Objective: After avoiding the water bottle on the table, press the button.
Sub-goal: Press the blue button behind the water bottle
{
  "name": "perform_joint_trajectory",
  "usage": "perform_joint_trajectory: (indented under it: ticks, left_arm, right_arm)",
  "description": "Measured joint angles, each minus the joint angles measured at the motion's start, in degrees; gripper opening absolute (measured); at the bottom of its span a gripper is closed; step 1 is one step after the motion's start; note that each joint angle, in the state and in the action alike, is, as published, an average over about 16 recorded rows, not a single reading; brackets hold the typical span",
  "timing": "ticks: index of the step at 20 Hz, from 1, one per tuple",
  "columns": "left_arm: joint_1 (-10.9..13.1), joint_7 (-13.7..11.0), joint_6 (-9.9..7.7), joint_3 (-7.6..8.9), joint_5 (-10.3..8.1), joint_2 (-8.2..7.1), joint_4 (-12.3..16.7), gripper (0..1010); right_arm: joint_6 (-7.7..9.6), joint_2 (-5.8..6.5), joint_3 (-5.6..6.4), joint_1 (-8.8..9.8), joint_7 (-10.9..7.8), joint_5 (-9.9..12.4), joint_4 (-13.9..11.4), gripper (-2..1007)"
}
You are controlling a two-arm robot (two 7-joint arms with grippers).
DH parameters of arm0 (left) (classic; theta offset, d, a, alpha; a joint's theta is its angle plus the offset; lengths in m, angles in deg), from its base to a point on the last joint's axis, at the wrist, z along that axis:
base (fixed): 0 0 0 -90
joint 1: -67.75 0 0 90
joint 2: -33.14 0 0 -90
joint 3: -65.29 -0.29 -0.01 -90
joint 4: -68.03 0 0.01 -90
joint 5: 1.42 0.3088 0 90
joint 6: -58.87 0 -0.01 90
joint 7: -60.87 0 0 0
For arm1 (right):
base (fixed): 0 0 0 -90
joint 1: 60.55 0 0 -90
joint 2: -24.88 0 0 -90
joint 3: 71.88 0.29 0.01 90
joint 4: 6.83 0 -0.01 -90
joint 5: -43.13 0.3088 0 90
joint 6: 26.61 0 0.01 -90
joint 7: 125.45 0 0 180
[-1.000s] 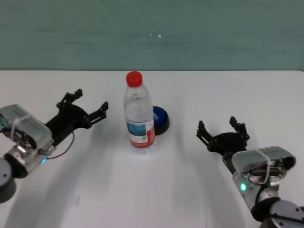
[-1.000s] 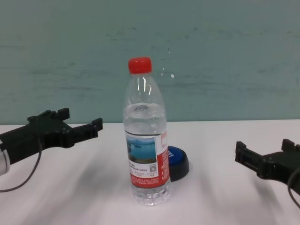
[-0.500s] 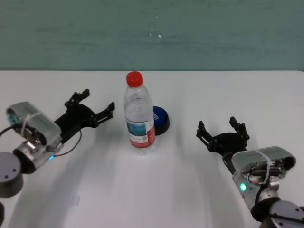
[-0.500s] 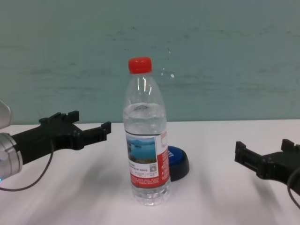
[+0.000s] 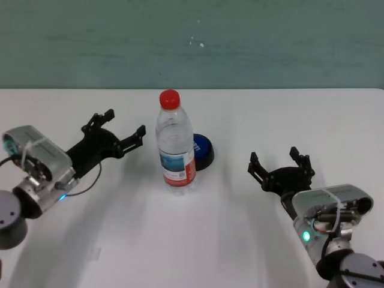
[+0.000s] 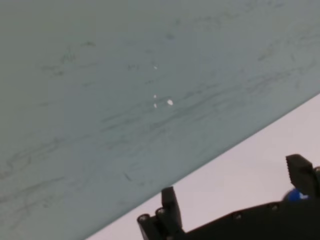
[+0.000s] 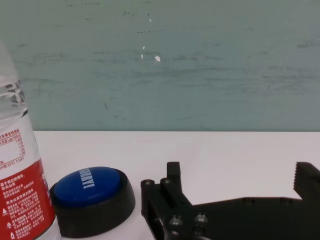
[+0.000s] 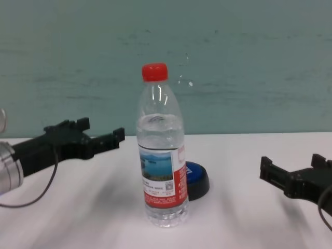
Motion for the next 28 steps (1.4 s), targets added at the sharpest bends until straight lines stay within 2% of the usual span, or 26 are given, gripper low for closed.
perform_joint_trajectory:
  ticks: [8, 19, 28]
  left_arm:
    - [-0.83, -0.39, 0.36, -0.46, -0.82, 0.43, -2.04, 1000]
    - [-3.45, 0.75, 0.28, -1.71, 0.22, 2.62, -6.28, 1000]
    - [-4.66, 2.17, -0.07, -2.18, 1.33, 4.29, -8.46, 1000]
  right_arm:
    - [0.0, 0.0, 0.0, 0.0, 0.0, 0.0, 0.0, 1004]
    - [0.0, 0.0, 0.0, 0.0, 0.0, 0.0, 0.0, 1004]
    - [0.0, 0.0, 0.0, 0.0, 0.0, 0.0, 0.0, 1004]
